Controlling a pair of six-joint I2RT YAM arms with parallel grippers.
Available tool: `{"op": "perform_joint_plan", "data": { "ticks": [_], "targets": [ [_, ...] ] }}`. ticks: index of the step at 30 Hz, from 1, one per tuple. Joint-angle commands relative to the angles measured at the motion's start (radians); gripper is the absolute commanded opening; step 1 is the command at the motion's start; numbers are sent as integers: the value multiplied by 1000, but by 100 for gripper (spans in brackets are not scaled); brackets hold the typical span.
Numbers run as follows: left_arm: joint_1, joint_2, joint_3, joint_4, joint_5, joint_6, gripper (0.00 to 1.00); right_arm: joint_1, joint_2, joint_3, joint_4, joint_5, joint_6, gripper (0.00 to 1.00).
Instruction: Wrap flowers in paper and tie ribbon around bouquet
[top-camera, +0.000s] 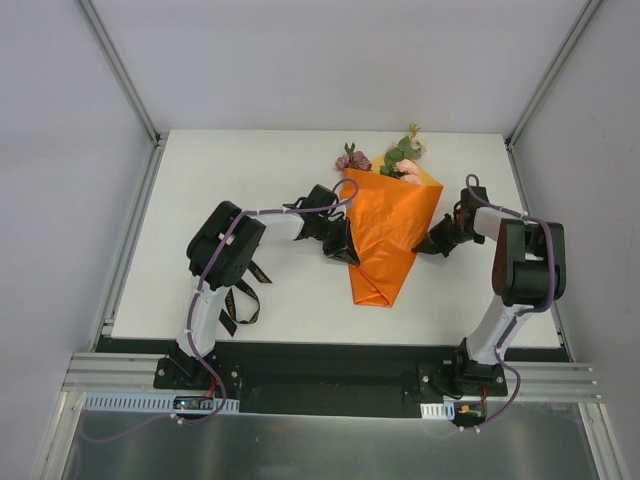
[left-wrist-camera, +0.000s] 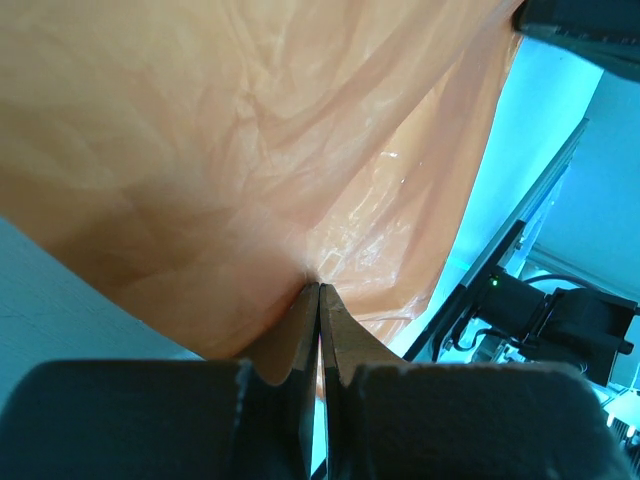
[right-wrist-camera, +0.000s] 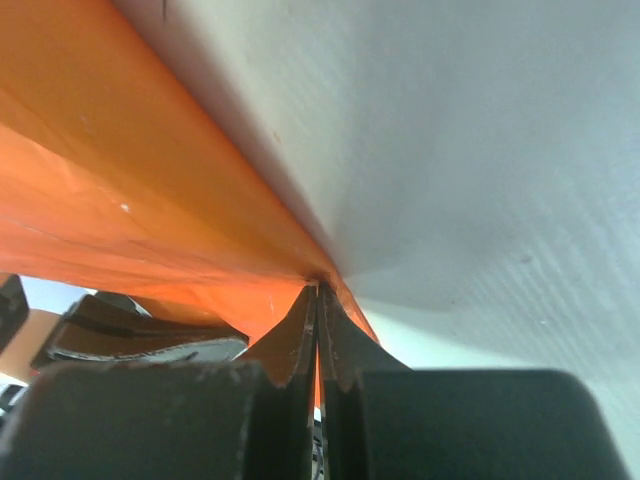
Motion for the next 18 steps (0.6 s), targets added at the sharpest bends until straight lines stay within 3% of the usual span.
{"op": "perform_joint_plan", "data": {
  "ticks": [1,18],
  "targets": [
    [-7,27,15,-46,-15,41,0,-36,43,77,-37,45,68,1],
    [-7,55,27,-62,2,47,0,-112,291,402,-75,3,117,1]
  ]
}}
